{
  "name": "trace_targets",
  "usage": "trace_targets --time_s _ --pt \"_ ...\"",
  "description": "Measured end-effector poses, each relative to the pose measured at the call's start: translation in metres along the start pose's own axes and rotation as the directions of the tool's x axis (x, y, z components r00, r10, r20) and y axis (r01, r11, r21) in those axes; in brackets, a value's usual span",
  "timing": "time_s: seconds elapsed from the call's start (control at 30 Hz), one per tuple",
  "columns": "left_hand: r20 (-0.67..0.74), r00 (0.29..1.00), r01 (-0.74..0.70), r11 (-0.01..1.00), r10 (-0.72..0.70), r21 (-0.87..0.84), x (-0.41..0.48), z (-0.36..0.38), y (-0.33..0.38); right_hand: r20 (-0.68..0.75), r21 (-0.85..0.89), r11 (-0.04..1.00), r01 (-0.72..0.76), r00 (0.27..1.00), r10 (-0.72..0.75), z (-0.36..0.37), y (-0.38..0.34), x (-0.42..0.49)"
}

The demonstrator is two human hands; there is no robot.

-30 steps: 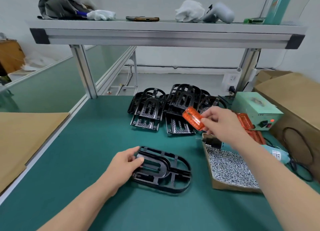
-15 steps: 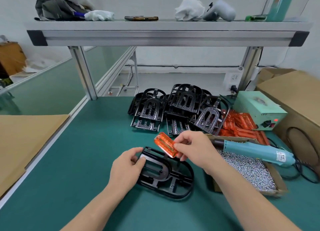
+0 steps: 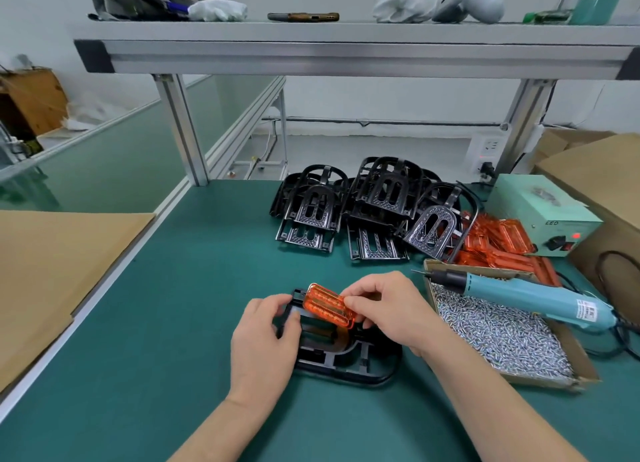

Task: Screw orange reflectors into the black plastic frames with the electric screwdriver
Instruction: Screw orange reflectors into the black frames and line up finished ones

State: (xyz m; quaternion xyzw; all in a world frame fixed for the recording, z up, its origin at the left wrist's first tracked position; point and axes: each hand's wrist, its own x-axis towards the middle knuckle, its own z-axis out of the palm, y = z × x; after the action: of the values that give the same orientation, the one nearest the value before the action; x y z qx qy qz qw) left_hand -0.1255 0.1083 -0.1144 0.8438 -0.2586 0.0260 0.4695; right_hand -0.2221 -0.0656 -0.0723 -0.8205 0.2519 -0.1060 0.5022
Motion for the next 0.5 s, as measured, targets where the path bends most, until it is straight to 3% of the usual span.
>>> trace_targets --time_s 0.33,0.5 --pt "0.028 1.000 0.014 0.999 -0.012 -0.046 -0.013 0.001 -0.003 0.043 -0.091 0.995 0.050 0.998 -0.046 0.000 0.000 -0.001" --pt "0.088 0.995 -0.040 0.993 0.050 -0.113 -0.013 -0.006 -0.002 0.044 -0.124 0.991 0.056 0.998 -0.051 0.001 -0.001 -0.001"
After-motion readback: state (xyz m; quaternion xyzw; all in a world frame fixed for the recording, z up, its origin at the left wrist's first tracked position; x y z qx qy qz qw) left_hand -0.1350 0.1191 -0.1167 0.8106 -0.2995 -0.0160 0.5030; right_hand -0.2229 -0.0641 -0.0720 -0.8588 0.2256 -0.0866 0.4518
